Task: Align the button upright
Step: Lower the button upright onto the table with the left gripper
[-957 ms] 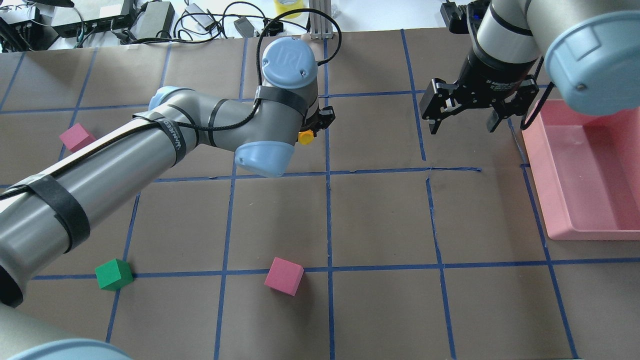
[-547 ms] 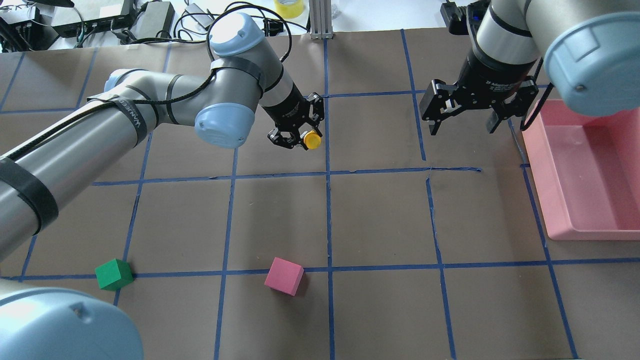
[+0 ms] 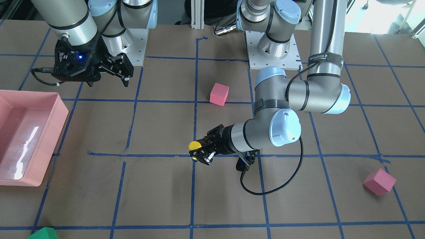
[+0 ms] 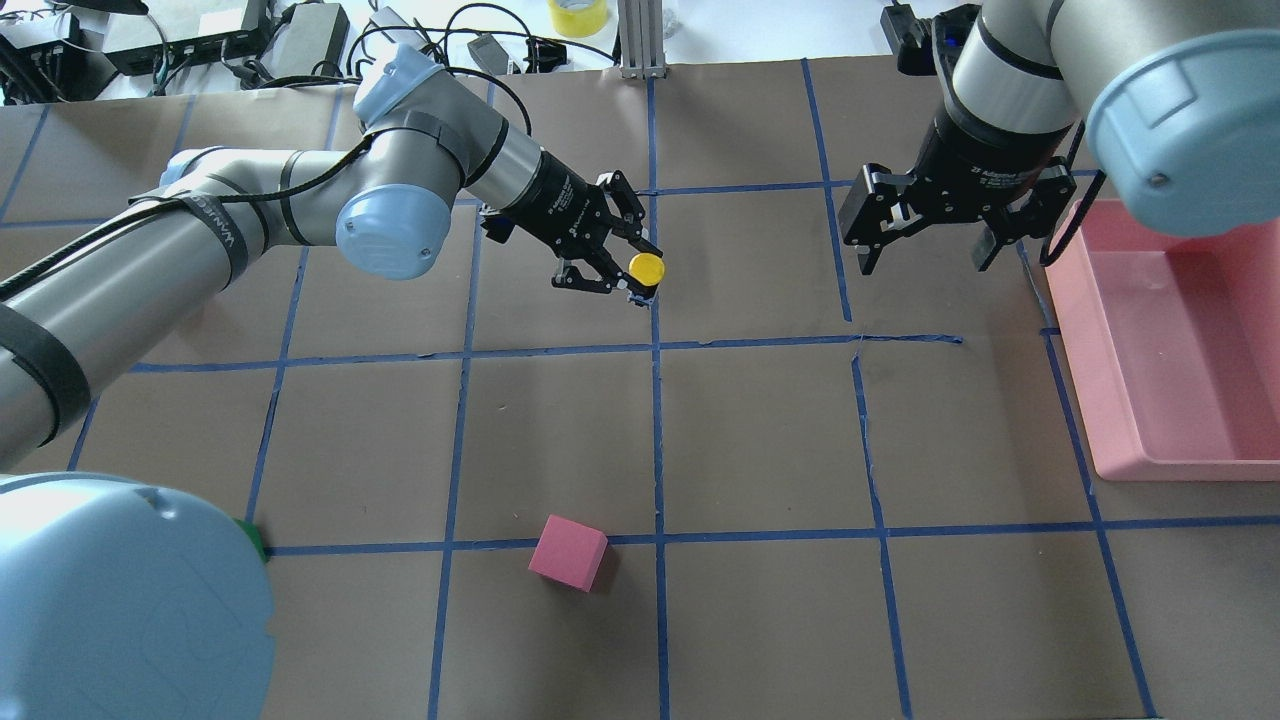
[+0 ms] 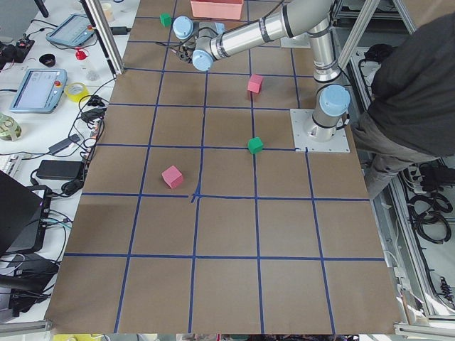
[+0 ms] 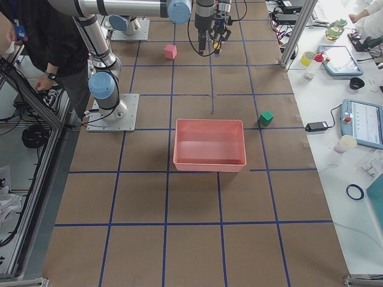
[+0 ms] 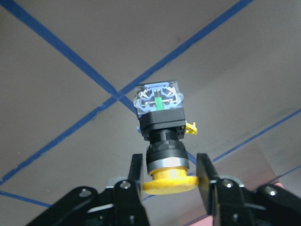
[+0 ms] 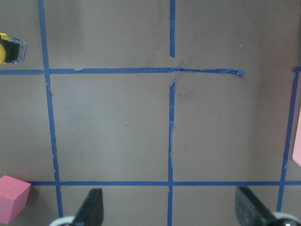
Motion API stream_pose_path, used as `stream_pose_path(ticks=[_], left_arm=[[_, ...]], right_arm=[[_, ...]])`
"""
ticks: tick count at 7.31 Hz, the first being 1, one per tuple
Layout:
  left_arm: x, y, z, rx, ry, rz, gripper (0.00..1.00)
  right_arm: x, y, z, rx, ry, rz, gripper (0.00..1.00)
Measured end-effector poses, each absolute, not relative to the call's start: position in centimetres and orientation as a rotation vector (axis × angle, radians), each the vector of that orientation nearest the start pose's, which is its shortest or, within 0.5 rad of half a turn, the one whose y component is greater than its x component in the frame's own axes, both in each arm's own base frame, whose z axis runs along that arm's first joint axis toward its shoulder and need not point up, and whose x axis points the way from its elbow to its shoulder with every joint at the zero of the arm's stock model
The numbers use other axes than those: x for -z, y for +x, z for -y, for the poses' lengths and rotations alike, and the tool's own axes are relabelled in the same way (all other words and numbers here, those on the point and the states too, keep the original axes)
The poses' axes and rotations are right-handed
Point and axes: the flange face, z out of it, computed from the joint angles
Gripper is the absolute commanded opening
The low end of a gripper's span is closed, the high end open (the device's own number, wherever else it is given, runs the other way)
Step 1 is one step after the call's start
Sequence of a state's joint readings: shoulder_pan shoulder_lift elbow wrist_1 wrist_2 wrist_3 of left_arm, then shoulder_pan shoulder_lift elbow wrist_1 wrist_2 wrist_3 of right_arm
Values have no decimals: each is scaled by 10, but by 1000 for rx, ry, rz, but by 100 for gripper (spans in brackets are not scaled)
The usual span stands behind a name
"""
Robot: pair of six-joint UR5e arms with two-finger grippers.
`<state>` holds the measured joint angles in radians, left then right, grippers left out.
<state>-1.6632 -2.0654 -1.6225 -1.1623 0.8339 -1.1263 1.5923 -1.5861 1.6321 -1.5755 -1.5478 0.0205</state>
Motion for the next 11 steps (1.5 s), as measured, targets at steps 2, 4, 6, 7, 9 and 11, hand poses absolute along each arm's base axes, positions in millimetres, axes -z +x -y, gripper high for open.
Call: stream_pose_path(ticks=[2,4,6,7,9,11], left_arm=[[-205,-257,601,849,1331,2070,0],[-185,-256,599,888,1354,2067,0],[-176,-252,600,871,1382,2121,0],[-175,-251,601,864,1395,2133,0],[-180,-251,604,852,1407,2127,100],[-199,-251,606,808,1385,2135,100]], right_arm=[[-466,146,477,-65,-3,-3119,100],[-466,147,477,-67,-4,-3119,100],[-465,147,477,-69,-5,-3119,100],[-465,147,477,-70,-5,-3119,100],[-465,147,477,-71,-4,-3119,100],[-465,147,477,-71,-4,-3119,100]])
